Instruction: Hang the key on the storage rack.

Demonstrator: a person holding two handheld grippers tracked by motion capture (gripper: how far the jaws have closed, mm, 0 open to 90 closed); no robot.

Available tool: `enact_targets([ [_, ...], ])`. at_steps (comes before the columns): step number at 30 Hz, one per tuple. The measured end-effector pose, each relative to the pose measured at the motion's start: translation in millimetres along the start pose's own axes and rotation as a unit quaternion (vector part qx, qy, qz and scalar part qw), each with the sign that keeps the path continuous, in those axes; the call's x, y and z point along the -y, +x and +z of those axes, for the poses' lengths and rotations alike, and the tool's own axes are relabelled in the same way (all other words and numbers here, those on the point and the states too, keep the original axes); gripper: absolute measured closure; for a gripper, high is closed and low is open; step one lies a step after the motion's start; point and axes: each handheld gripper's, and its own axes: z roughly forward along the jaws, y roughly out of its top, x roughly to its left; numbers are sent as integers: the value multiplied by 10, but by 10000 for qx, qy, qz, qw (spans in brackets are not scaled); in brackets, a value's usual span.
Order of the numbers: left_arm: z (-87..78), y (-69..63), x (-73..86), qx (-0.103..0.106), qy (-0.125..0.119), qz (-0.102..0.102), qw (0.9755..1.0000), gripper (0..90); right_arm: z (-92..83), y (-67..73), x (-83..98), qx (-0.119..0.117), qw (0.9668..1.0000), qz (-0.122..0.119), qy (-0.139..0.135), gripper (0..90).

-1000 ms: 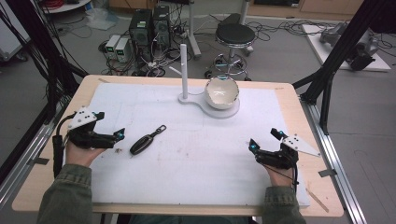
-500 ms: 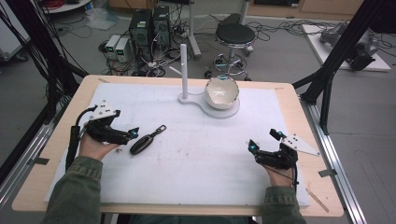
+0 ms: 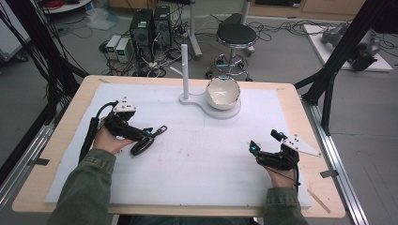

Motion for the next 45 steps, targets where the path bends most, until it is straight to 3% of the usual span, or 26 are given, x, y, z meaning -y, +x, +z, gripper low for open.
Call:
enact_targets([
  [6, 99, -28, -67, 50, 294, 114, 9995, 26, 1, 8, -3, -15, 10000, -14, 26, 6],
  [10, 184, -30, -84, 116, 670, 106, 9976, 26, 12, 19, 0, -28, 9999, -80, 81, 6],
  [17, 328, -46, -134, 136, 1073, 141, 9940, 26, 23, 35, 1, -66, 9998, -132, 130, 6],
  [21, 427, -53, -165, 312, 1447, 141, 9889, 26, 27, 30, 3, -56, 9998, -165, 124, 6],
  [26, 543, -63, -195, 332, 1853, 261, 9818, 26, 37, 44, 11, -71, 9996, -205, 200, 6],
  [29, 598, -72, -227, 335, 2011, 231, 9787, 26, 38, 52, 13, -60, 9995, -208, 235, 6],
  [30, 610, -72, -242, 374, 2112, 251, 9764, 26, 40, 47, 15, -57, 9994, -230, 248, 6],
  [32, 645, -85, -257, 442, 2209, 138, 9742, 26, 39, 49, 15, -34, 9994, -237, 246, 6],
  [34, 677, -71, -268, 416, 2394, 202, 9698, 26, 30, 49, 15, -9, 9994, -214, 259, 6],
  [37, 728, -43, -276, 365, 2574, 173, 9655, 40, 27, 48, 15, 12, 9995, -223, 236, 6],
  [45, 841, 9, -282, 440, 2822, 112, 9583, 121, 27, 41, 18, 10, 9994, -246, 226, 6],
])
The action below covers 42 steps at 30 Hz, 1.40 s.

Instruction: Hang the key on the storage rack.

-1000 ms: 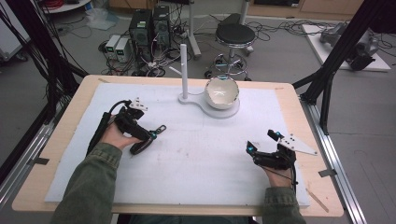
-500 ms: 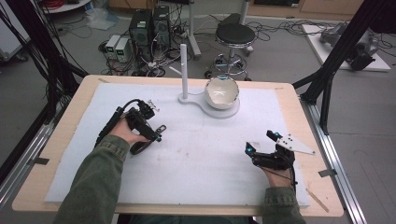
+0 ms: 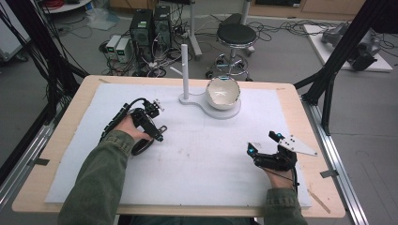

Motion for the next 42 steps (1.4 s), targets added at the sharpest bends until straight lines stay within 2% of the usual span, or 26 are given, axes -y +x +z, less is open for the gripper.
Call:
enact_targets([
  [3, 19, 25, 1, 13, 46, -23, 10000, 169, -2, 5, 0, 5, 10000, -8, 14, 6],
  [4, 23, 32, 3, -15, 91, -14, 10000, 218, -1, 8, 2, -2, 10000, 21, 30, 6],
  [6, 30, 39, 6, -11, 115, 23, 9999, 229, 0, 8, 2, 3, 10000, 22, 28, 6],
  [7, 31, 42, 6, 23, 107, 21, 9999, 282, 0, 11, 3, -10, 10000, 21, 43, 6],
  [9, 32, 42, 4, 71, 104, 29, 9999, 310, 0, 10, 4, -9, 10000, 7, 45, 6],
  [16, 79, 47, -5, 147, 258, 61, 9995, 509, -1, 9, 3, 1, 10000, -3, 31, 6],
  [19, 87, 41, -8, 127, 271, 87, 9995, 552, -1, 11, 4, -6, 10000, 11, 41, 6],
  [20, 87, 40, -11, 149, 272, 86, 9995, 607, 0, 10, 5, -6, 10000, 0, 45, 6],
  [22, 88, 34, -16, 184, 277, 149, 9993, 635, 0, 9, 5, -11, 10000, -3, 45, 6],
  [23, 90, 29, -17, 233, 283, 146, 9992, 694, -1, 9, 4, -11, 10000, 3, 44, 6],
  [26, 95, 22, -18, 251, 282, 217, 9991, 725, -1, 9, 5, -7, 10000, 0, 44, 6],
  [27, 95, 24, -17, 256, 271, 206, 9991, 792, 0, 10, 5, -1, 10000, -5, 44, 7],
  [30, 99, 37, -15, 336, 284, 161, 9989, 815, 1, 10, 5, -2, 10000, -22, 43, 7],
  [35, 102, 20, -17, 241, 297, 303, 9988, 860, -2, 10, 4, -2, 10000, 4, 39, 7],
  [38, 98, 39, -11, 309, 282, 314, 9986, 871, -2, 9, 3, 3, 10000, -9, 21, 7],
  [42, 92, 32, -13, 283, 294, 317, 9987, 876, -6, 10, 3, 1, 10000, -6, 33, 7],
])
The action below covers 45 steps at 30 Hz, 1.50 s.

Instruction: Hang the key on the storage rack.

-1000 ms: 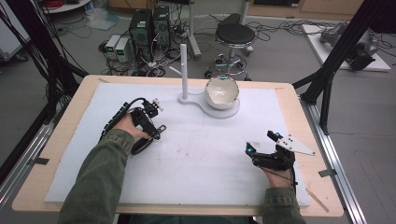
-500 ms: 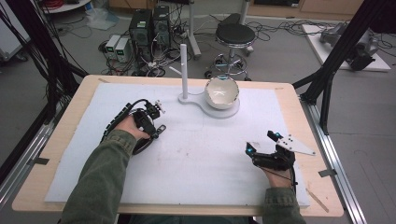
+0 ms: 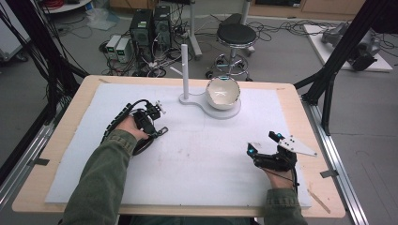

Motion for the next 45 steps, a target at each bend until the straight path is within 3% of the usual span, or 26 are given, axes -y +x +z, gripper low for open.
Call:
enact_targets([
  [6, -28, -17, 4, -84, -5, 57, 9999, 879, -2, 4, 1, 9, 10000, 14, 10, 7],
  [13, -136, 18, 55, -17, -184, -71, 9998, 879, -1, 0, 0, 4, 10000, -1, 0, 7],
  [15, -187, 33, 70, -50, -269, -153, 9995, 878, -1, 1, 0, 4, 10000, 2, -3, 7],
  [18, -306, 24, 37, -222, -282, -80, 9993, 878, 3, 1, 1, 6, 10000, -3, -5, 7],
  [22, -482, -16, -40, -259, -426, 27, 9988, 878, -1, -3, 0, 7, 10000, -9, -3, 7],
  [30, -652, -45, -117, -358, -729, 58, 9967, 877, -8, -4, -2, 11, 10000, 15, -23, 7],
  [38, -818, -7, -120, -367, -1124, -88, 9929, 877, -6, -6, -2, 7, 10000, 13, -20, 7],
  [45, -1044, -18, -230, -447, -1284, -8, 9907, 878, -5, -4, 0, 20, 10000, 14, -2, 7],
])
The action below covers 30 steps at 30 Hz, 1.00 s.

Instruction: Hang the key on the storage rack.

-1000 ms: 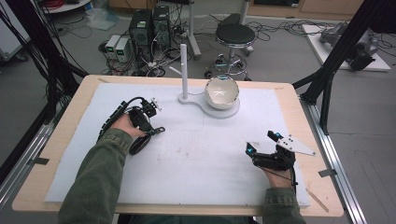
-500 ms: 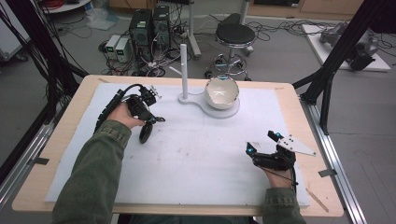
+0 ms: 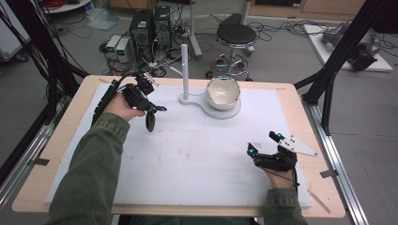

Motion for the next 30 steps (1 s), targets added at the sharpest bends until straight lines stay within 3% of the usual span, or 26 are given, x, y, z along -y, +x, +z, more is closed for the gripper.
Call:
enact_targets([
  [9, -320, 11, -318, -95, -257, 159, 9995, 877, 0, -9, -1, -4, 10000, 20, -18, 7],
  [21, -688, 32, -697, -332, -358, 382, 9981, 877, 5, -12, 1, -2, 10000, 35, -8, 7],
  [30, -754, 58, -859, -221, -344, 423, 9983, 876, -10, -23, 3, 9, 10000, 41, -3, 7],
])
